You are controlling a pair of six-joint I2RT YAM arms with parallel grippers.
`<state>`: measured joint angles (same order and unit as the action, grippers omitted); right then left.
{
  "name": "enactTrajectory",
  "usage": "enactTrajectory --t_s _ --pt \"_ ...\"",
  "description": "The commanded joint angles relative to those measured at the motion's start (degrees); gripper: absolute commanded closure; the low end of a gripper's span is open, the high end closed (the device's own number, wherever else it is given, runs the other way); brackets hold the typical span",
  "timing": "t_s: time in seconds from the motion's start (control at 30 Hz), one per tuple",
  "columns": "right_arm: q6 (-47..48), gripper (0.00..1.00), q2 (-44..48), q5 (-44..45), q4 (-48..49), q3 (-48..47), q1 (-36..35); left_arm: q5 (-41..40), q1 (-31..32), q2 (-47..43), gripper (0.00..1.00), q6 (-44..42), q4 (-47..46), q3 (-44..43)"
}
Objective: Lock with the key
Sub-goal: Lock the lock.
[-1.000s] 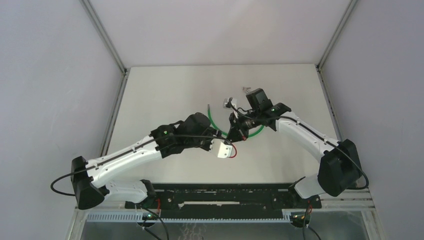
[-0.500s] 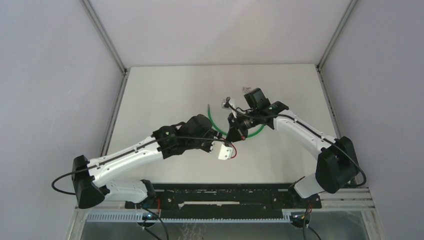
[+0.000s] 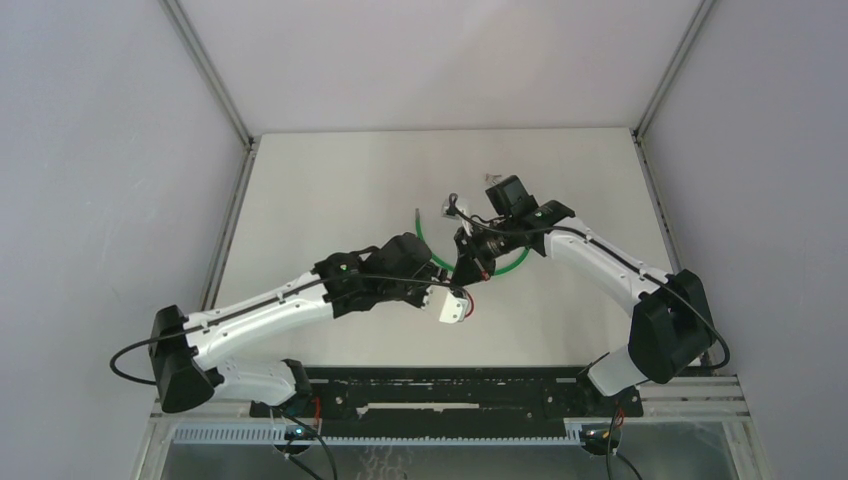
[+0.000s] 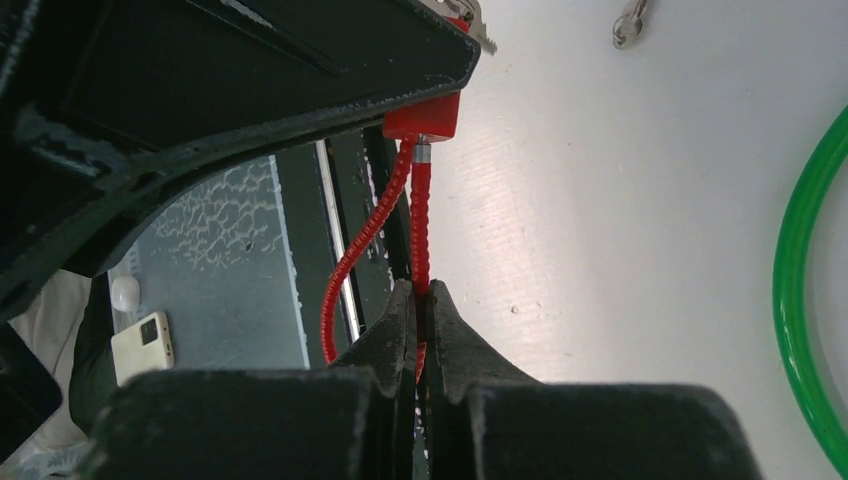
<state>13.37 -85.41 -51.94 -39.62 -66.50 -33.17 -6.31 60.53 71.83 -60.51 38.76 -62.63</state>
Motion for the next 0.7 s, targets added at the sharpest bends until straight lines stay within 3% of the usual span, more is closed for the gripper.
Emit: enactTrajectory --t_s 0.0,0.67 --pt "-0.77 1.00 0.12 -2.85 1.08 -2.98 -1.64 0.41 0.94 0.76 1.00 0.21 -3.96 1.27" --pt "-2.77 1.00 -0.89 -4.26 1.19 -3.81 -1.92 -0.40 1.43 3.45 1.00 3.61 -5.72 0.37"
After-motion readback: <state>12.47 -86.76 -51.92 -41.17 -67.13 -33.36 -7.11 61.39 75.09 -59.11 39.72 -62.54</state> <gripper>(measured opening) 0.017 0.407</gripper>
